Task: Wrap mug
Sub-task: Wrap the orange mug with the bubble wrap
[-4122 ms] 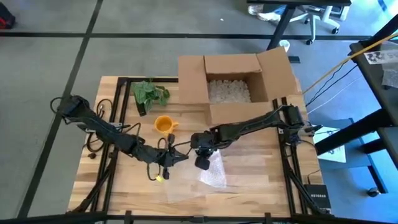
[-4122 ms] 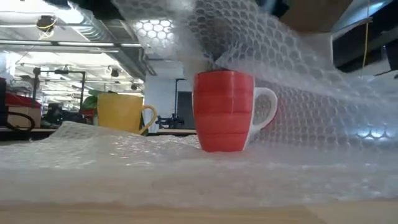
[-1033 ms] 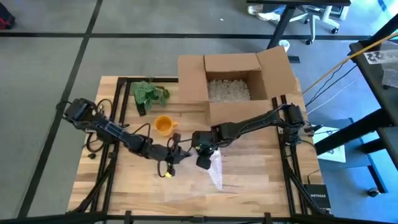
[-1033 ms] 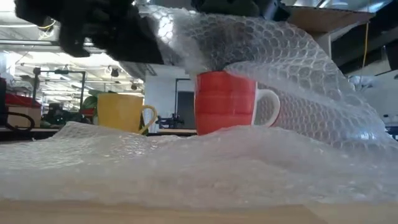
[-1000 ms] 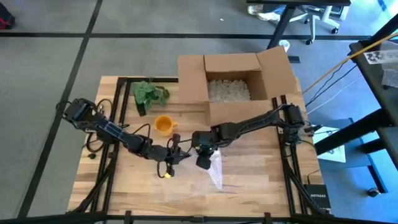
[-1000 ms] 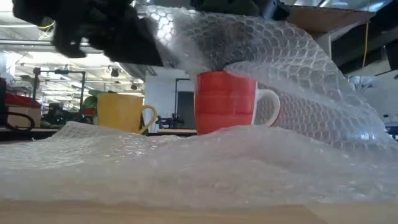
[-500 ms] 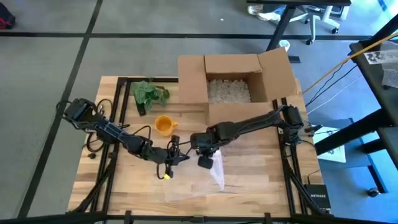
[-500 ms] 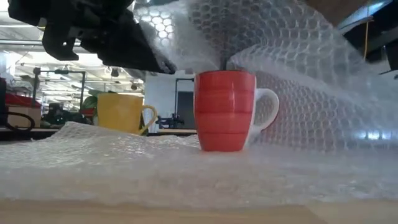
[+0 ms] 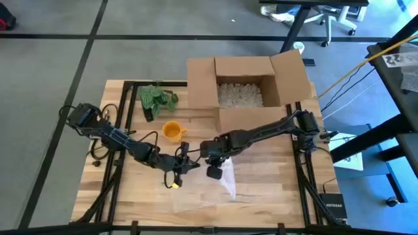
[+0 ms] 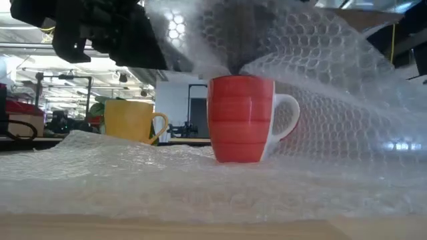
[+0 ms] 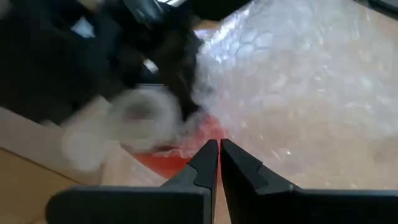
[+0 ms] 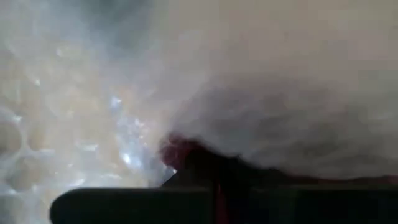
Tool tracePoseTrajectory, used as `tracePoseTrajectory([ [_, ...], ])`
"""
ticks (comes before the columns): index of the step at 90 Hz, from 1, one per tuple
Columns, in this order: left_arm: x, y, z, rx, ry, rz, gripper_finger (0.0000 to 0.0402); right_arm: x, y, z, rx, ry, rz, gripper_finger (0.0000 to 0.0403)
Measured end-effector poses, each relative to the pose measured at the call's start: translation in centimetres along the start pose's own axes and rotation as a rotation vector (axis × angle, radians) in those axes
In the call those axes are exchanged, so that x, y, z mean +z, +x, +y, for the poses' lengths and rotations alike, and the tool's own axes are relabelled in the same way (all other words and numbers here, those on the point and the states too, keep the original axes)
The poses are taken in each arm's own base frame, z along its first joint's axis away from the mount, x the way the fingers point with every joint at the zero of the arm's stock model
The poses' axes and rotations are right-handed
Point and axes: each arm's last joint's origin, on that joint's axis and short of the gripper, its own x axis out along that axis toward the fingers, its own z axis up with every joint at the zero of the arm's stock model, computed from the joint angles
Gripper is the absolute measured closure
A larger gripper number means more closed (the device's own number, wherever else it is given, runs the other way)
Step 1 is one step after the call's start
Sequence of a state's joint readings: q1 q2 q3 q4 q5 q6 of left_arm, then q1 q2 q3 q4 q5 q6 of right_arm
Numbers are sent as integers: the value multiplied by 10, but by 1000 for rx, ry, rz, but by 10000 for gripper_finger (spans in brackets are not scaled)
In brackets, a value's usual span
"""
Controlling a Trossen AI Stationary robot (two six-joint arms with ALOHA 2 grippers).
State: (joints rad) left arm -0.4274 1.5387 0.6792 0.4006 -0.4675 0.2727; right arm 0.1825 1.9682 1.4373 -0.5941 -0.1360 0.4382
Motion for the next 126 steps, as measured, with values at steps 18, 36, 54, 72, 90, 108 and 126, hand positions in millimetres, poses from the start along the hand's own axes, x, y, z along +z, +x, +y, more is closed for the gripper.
tracePoseTrajectory([
  [18,8,1,4,77,55,-16,402,-3,3,-2,7,7,1,403],
  [36,22,1,11,105,62,-144,402,-2,3,-2,9,8,-3,403],
  [54,12,13,21,13,-18,-128,402,-2,3,-2,9,11,-6,403],
  [72,2,23,17,-36,-30,-96,402,-2,3,-2,11,5,-9,403],
  [90,-3,30,18,-31,-39,-87,402,0,2,-1,13,5,-16,403],
  [108,-5,32,18,-29,-50,-79,402,12,-18,7,-45,-23,-3,403],
  [126,-5,32,18,-31,-50,-79,402,24,-46,15,-115,-47,10,403],
])
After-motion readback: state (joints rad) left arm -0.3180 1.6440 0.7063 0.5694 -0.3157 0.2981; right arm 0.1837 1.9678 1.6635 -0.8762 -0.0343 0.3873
